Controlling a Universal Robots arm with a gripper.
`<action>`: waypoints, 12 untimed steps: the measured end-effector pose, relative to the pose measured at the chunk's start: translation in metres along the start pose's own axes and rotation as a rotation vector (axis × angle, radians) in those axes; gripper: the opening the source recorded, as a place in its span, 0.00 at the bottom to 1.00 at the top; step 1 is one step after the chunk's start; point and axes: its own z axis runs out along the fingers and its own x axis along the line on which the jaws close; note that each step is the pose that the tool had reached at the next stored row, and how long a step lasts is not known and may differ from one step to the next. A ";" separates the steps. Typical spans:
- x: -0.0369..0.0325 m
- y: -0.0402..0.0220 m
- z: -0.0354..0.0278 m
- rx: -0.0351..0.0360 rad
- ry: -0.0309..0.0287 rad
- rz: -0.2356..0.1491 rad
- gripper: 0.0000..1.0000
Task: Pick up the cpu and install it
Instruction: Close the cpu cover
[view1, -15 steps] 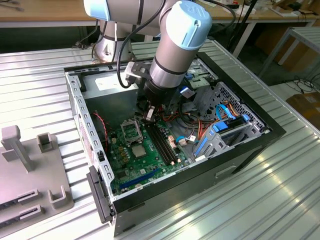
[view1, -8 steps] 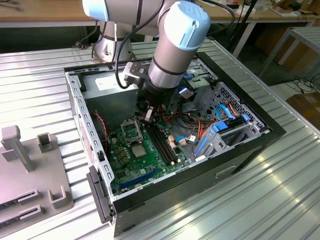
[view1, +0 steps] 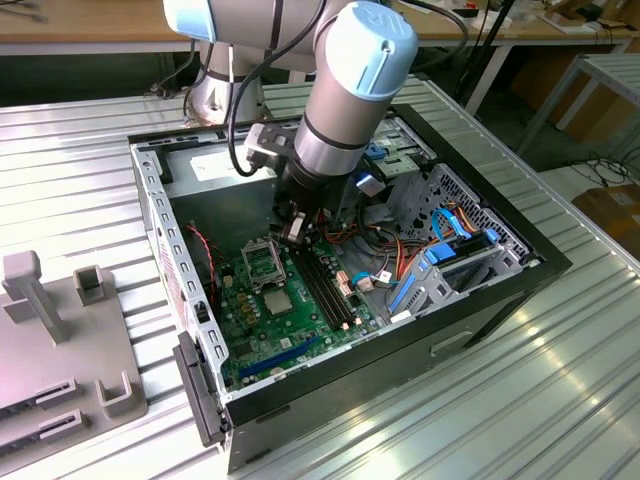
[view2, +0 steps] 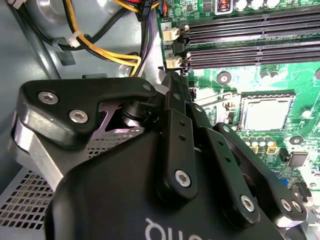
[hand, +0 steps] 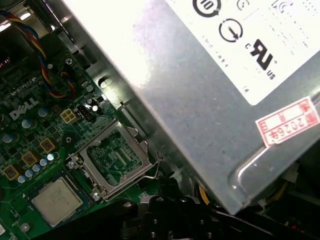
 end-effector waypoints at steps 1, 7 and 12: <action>-0.0004 0.0004 0.0004 0.0001 0.0001 0.000 0.11; 0.0003 0.0011 0.0029 0.0001 0.0003 0.000 0.11; 0.0008 0.0018 0.0034 0.0000 0.0001 0.000 0.11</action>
